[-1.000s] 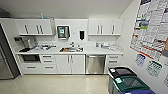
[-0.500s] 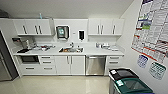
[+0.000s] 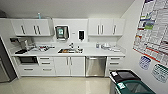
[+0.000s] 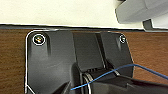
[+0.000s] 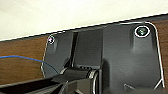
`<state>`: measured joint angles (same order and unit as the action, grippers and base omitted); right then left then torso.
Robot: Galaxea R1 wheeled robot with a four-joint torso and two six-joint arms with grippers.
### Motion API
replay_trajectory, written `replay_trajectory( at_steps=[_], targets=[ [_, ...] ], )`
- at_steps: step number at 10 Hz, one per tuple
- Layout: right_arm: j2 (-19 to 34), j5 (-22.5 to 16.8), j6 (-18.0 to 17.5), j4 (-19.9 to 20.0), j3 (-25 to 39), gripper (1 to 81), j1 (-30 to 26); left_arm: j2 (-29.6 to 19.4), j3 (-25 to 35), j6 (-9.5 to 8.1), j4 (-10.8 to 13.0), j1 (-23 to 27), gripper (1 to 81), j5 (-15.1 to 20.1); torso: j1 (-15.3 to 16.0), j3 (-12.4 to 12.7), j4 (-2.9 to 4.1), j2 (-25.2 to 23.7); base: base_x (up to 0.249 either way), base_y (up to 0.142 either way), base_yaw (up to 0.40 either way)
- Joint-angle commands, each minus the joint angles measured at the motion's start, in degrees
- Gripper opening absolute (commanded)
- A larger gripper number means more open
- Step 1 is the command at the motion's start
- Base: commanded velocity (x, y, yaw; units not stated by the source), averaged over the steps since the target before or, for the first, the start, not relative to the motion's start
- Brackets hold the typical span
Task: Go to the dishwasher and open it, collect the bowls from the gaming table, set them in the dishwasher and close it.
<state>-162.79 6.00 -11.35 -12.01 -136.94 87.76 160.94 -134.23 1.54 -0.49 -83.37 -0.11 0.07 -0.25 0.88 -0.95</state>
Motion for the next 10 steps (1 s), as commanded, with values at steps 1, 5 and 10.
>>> replay_trajectory(
  at_steps=[1,5,10],
  targets=[
    [0.51,-2.48,0.36,0.14,0.54,81.1,-2.98,-0.79,0.63,0.13,-0.57,2.99,81.1,2.66,0.00,0.00,0.00,0.00,0.104,0.000,0.000],
    [0.43,-2.57,0.36,0.05,0.46,81.1,-3.07,-0.88,0.63,0.13,-0.57,2.90,81.1,2.39,0.00,0.00,0.00,0.00,0.104,0.000,0.000],
    [0.43,-2.57,0.36,0.05,0.46,81.1,-3.16,-0.88,0.55,0.13,-0.57,2.90,81.1,2.40,0.02,0.00,0.00,0.00,0.104,0.000,0.000]
  ],
)
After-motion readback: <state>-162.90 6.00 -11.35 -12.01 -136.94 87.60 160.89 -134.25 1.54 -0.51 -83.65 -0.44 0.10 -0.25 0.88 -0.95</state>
